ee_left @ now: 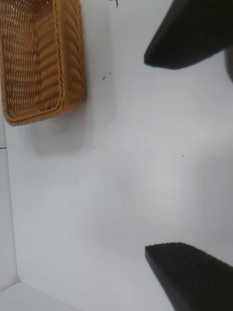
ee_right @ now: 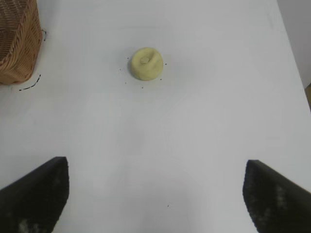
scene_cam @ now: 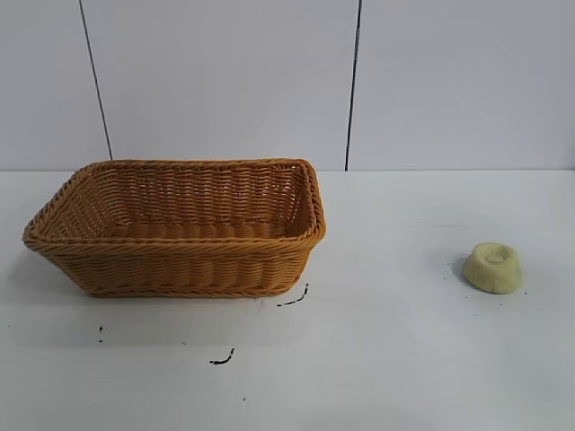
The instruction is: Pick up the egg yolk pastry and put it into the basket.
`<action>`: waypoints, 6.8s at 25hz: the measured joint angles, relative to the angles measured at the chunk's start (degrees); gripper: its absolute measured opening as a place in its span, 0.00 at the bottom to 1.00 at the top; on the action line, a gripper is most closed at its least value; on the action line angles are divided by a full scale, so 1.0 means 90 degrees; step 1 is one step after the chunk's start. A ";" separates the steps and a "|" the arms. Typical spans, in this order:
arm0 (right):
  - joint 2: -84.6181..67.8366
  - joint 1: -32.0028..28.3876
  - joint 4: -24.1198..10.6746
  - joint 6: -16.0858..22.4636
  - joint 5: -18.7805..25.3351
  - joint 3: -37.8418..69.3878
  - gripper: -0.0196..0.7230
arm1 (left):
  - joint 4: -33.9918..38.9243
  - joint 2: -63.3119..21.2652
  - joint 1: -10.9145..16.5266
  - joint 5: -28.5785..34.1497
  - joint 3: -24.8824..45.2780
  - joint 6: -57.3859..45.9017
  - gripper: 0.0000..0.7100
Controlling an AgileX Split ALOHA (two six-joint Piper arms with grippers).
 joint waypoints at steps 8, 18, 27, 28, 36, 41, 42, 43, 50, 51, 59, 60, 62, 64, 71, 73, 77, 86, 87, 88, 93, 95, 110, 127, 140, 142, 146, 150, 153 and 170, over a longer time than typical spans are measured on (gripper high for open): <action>0.2929 0.0000 0.0000 -0.0107 -0.0021 -0.1441 0.96 | 0.0000 0.0000 0.0000 0.0000 0.0000 0.0000 0.98; 0.5386 0.0000 0.0205 -0.0302 -0.0008 -0.3244 0.96 | 0.0000 0.0000 0.0000 0.0000 0.0000 0.0000 0.98; 0.6414 0.0465 0.0222 -0.0678 -0.0039 -0.3852 0.96 | 0.0000 0.0000 0.0000 0.0000 0.0000 0.0000 0.98; 0.6449 0.0511 0.0252 -0.0678 -0.0065 -0.3852 0.96 | 0.0000 0.0000 0.0000 0.0000 0.0000 0.0000 0.98; 0.6827 0.0520 0.0216 -0.0492 -0.0227 -0.3860 0.96 | 0.0000 0.0000 0.0000 0.0000 0.0000 0.0000 0.98; 0.7384 0.0520 0.0109 -0.0309 -0.0384 -0.3865 0.96 | 0.0000 0.0000 0.0000 0.0000 0.0000 0.0000 0.98; 0.7495 0.0520 0.0053 -0.0272 -0.0432 -0.3865 0.96 | 0.0000 0.0000 0.0000 0.0000 0.0000 0.0000 0.98; 0.7580 0.0520 0.0008 -0.0232 -0.0462 -0.3865 0.96 | 0.0000 0.0000 0.0000 0.0000 0.0000 0.0000 0.98; 0.7999 0.0520 -0.0035 -0.0032 -0.0749 -0.3865 0.96 | 0.0000 0.0000 0.0000 0.0000 0.0000 0.0000 0.98; 0.8030 0.0520 -0.0041 -0.0026 -0.0749 -0.3865 0.96 | 0.0000 0.0000 0.0000 0.0000 0.0000 0.0000 0.98; 0.8067 0.0520 -0.0048 -0.0009 -0.0748 -0.3865 0.84 | 0.0000 0.0000 0.0000 0.0000 0.0000 0.0000 0.98; 0.8067 0.0520 -0.0048 -0.0013 -0.0711 -0.3865 0.76 | 0.0000 0.0000 0.0000 0.0000 0.0000 0.0000 0.98; 0.8067 0.0520 -0.0048 -0.0007 -0.0673 -0.3865 0.54 | 0.0000 0.0000 0.0000 0.0000 0.0000 0.0000 0.98; 0.8067 0.0520 -0.0048 -0.0007 -0.0637 -0.3873 0.29 | 0.0000 0.0000 0.0000 0.0000 0.0000 0.0000 0.98; 0.8067 0.0520 -0.0048 0.0005 -0.0138 -0.4217 0.08 | 0.0000 0.0000 0.0000 0.0000 0.0000 0.0000 0.98; 0.8071 0.0520 -0.0048 0.0011 0.0161 -0.4527 0.08 | 0.0000 0.0000 0.0000 0.0000 0.0000 0.0000 0.98; 0.8071 0.0520 0.0013 -0.0050 0.0858 -0.5379 0.07 | 0.0000 0.0000 0.0000 0.0000 0.0000 0.0000 0.98; 0.8071 0.0763 0.0119 -0.0152 0.1275 -0.7215 0.07 | 0.0000 0.0000 0.0000 0.0000 0.0000 0.0000 0.98; 0.8071 0.0828 0.0119 -0.0152 0.1275 -0.7365 0.07 | 0.0000 0.0000 0.0000 0.0000 0.0000 0.0000 0.98; 0.8071 0.0892 0.0113 -0.0152 0.1275 -0.7494 0.07 | 0.0000 0.0000 0.0000 0.0000 0.0000 0.0000 0.98; 0.8071 0.1337 0.0099 -0.0152 0.1299 -0.7885 0.07 | 0.0000 0.0000 0.0000 0.0000 0.0000 0.0000 0.98; 0.8071 0.1524 0.0099 -0.0140 0.1306 -0.7966 0.07 | 0.0000 0.0000 0.0000 0.0000 0.0000 0.0000 0.98; 0.8073 0.3804 0.0097 -0.0130 0.0977 -0.8011 0.07 | 0.0000 0.0000 0.0000 0.0000 0.0000 0.0000 0.98; 0.9458 0.4586 -0.0184 0.0044 -0.0215 -0.8017 0.06 | 0.0000 0.0000 0.0000 0.0000 0.0000 0.0000 0.98; 0.9387 0.4586 -0.0245 0.0044 -0.0038 -0.8053 0.93 | 0.0000 0.0000 0.0000 0.0000 0.0000 0.0000 0.98; 0.9228 0.4586 -0.0349 0.0131 0.0171 -0.8152 0.95 | 0.0000 0.0000 0.0000 0.0000 0.0000 0.0000 0.98; 0.8966 0.4429 -0.0395 0.0186 0.0696 -0.8594 0.95 | 0.0000 0.0000 0.0000 0.0000 0.0000 0.0000 0.98; 0.8899 0.4066 -0.0401 0.0271 0.1054 -0.9063 0.96 | 0.0000 0.0000 0.0000 0.0000 0.0000 0.0000 0.98; 0.8885 0.3720 -0.0408 0.0321 0.1150 -0.9139 0.96 | 0.0000 0.0000 0.0000 0.0000 0.0000 0.0000 0.98; 0.8806 0.0821 -0.0356 0.0348 0.1305 -0.9139 0.96 | 0.0000 0.0000 0.0000 0.0000 0.0000 0.0000 0.98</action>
